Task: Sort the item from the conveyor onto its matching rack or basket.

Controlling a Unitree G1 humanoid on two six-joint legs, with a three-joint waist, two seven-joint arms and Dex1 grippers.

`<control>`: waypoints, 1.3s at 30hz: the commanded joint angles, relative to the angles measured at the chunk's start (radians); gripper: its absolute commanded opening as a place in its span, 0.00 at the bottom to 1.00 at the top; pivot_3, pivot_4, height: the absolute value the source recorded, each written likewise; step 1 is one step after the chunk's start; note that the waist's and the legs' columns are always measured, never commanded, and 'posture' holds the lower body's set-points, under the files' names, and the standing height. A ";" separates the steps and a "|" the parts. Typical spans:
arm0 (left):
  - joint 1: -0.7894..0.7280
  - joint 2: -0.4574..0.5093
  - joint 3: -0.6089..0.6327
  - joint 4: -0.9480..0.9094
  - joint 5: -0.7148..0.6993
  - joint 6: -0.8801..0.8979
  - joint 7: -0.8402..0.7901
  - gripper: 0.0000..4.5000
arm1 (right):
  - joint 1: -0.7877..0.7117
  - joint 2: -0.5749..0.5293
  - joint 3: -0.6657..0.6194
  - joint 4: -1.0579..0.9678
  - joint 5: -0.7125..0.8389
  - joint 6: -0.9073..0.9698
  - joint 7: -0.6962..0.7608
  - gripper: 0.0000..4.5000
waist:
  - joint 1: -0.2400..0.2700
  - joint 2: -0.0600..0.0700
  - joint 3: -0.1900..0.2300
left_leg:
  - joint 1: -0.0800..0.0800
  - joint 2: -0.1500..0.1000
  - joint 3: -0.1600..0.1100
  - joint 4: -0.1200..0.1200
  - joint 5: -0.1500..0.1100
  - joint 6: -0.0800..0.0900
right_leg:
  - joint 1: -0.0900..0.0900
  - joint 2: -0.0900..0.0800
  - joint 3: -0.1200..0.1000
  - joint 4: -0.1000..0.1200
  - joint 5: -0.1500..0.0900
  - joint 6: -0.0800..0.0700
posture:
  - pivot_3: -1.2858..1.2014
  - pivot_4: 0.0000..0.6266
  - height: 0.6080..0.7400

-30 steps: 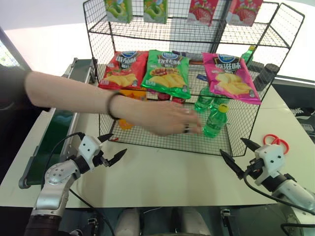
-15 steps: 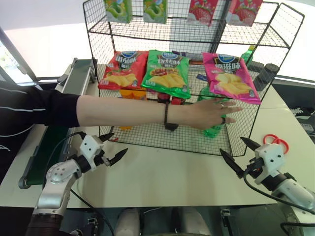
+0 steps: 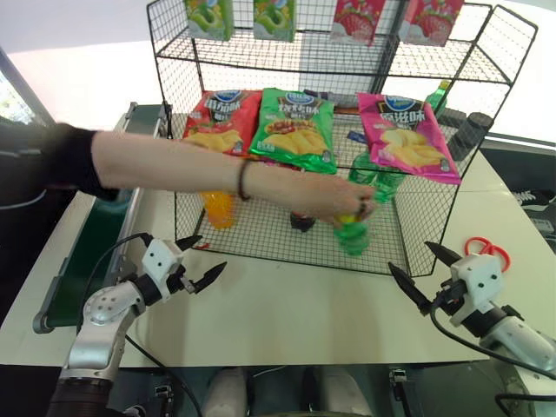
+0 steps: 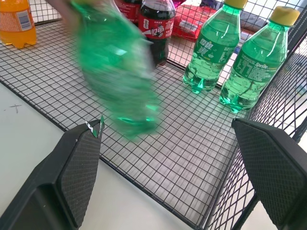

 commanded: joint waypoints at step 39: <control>-0.037 -0.011 0.325 -0.092 -0.239 0.305 0.272 1.00 | -0.174 -0.007 0.140 -0.028 -0.019 0.059 -0.013 0.98 | -0.001 -0.001 0.000 | 0.000 0.000 0.000 0.000 0.000 0.000 | 0.000 -0.001 0.000 0.000 0.000 0.001 | 0.52 0.24 1.00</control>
